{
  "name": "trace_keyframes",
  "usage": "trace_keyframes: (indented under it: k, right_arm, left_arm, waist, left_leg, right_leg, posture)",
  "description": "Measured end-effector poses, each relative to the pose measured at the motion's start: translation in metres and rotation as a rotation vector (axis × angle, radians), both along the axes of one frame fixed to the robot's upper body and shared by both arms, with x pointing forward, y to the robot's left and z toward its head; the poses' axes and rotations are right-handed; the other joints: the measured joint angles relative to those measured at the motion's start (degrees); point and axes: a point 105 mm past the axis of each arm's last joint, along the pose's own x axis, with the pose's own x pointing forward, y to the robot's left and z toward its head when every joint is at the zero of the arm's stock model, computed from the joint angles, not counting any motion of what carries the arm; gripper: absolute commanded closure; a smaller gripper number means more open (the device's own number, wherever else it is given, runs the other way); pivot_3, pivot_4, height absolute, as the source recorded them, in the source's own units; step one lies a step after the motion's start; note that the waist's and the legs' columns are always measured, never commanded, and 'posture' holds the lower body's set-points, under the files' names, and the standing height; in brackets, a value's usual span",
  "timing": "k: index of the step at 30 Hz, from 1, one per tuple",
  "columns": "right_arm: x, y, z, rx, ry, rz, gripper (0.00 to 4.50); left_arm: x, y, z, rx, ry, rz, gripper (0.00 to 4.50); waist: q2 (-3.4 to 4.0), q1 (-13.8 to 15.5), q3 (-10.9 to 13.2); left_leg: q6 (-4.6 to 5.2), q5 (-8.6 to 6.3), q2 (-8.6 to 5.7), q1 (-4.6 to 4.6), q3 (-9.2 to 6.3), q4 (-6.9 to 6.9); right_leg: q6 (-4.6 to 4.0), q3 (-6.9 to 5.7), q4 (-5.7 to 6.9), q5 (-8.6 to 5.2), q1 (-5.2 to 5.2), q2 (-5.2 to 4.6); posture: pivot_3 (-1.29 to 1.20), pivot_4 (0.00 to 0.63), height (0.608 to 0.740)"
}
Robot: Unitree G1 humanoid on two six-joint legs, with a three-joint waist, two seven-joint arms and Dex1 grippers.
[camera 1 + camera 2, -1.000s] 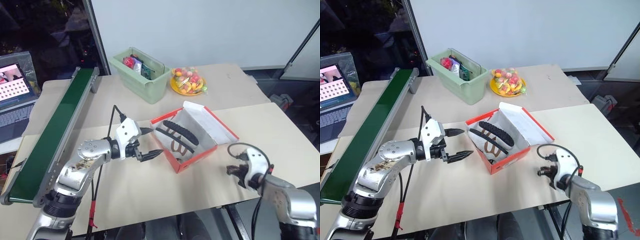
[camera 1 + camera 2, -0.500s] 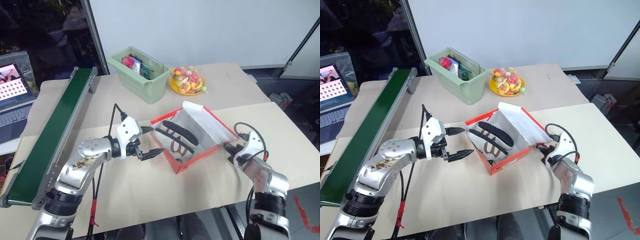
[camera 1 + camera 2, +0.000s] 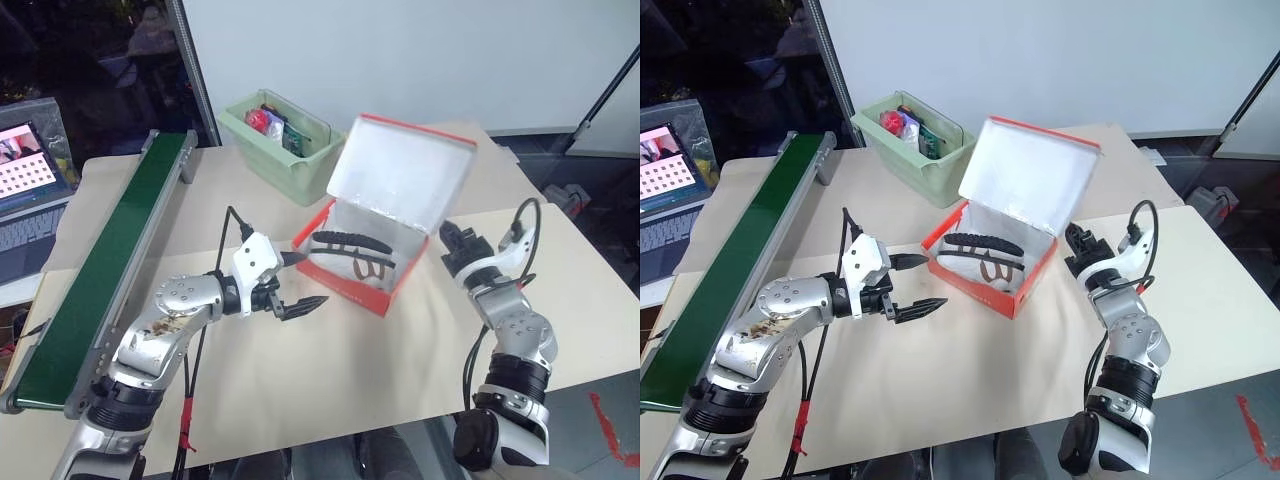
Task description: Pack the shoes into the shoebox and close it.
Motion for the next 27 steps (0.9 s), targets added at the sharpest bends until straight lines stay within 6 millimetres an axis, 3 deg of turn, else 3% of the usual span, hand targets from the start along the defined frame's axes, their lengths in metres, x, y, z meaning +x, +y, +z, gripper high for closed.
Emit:
trace_keyframes:
  k: [4,10,14,16,19,23,27]
  right_arm:
    - [-0.018,0.021,0.028,-0.073,-0.131,0.162,4.49]
    - [-0.023,0.039,0.029,-0.172,-0.132,0.275,4.49]
    - [-0.004,0.018,0.009,-0.249,0.022,0.165,4.49]
    - [0.003,0.001,-0.013,-0.416,0.148,0.083,4.49]
    - [0.000,-0.018,-0.033,-0.649,0.256,0.022,4.49]
    - [-0.020,-0.045,-0.053,-1.030,0.356,0.000,4.49]
    - [-0.022,-0.035,-0.071,-1.215,0.374,0.069,4.49]
  left_arm:
    - [0.000,0.000,0.000,0.000,-0.001,0.001,0.00]
    - [0.000,0.000,0.001,0.000,-0.003,0.004,0.00]
    - [0.001,0.001,0.001,0.001,-0.004,0.007,0.00]
    - [0.001,0.002,0.001,0.002,-0.005,0.009,0.00]
    - [0.002,0.003,0.002,0.004,-0.009,0.017,0.00]
    - [0.003,0.007,0.004,0.003,-0.019,0.039,0.00]
    - [0.003,0.007,0.005,-0.001,-0.024,0.046,0.00]
  waist:
    - [0.00,0.01,0.00]
    - [0.00,0.12,0.00]
    - [0.00,0.22,0.00]
    - [0.00,0.33,0.00]
    - [0.00,0.39,0.00]
    - [-0.01,0.42,0.01]
    - [-0.03,-0.21,0.02]
  left_leg:
    - [0.00,0.00,-0.01,0.06,0.01,0.01]
    - [0.00,0.00,-0.03,0.02,0.02,0.02]
    - [0.00,0.00,-0.06,0.01,0.03,0.03]
    - [0.00,0.00,-0.07,-0.02,0.03,0.02]
    - [0.00,0.00,-0.07,-0.08,0.02,0.02]
    - [0.00,0.00,-0.12,-0.05,0.08,0.07]
    - [0.00,0.00,-0.02,0.16,0.11,0.07]
  right_leg:
    - [0.01,0.00,-0.05,-0.01,0.03,0.00]
    - [0.01,-0.01,-0.04,-0.01,0.03,-0.01]
    - [0.00,-0.01,-0.06,0.00,0.03,-0.05]
    - [0.01,-0.03,-0.06,-0.01,0.00,-0.04]
    - [0.01,-0.04,-0.06,-0.01,-0.02,-0.04]
    - [0.03,0.01,-0.19,-0.02,0.05,-0.10]
    - [0.17,0.05,-0.20,-0.11,0.23,0.02]
  posture:
    - [0.00,0.150,0.740]
    - [0.00,0.150,0.740]
    - [0.00,0.150,0.740]
    - [0.00,0.150,0.740]
    - [0.00,0.150,0.740]
    - [0.00,0.150,0.740]
    - [0.00,0.150,0.740]
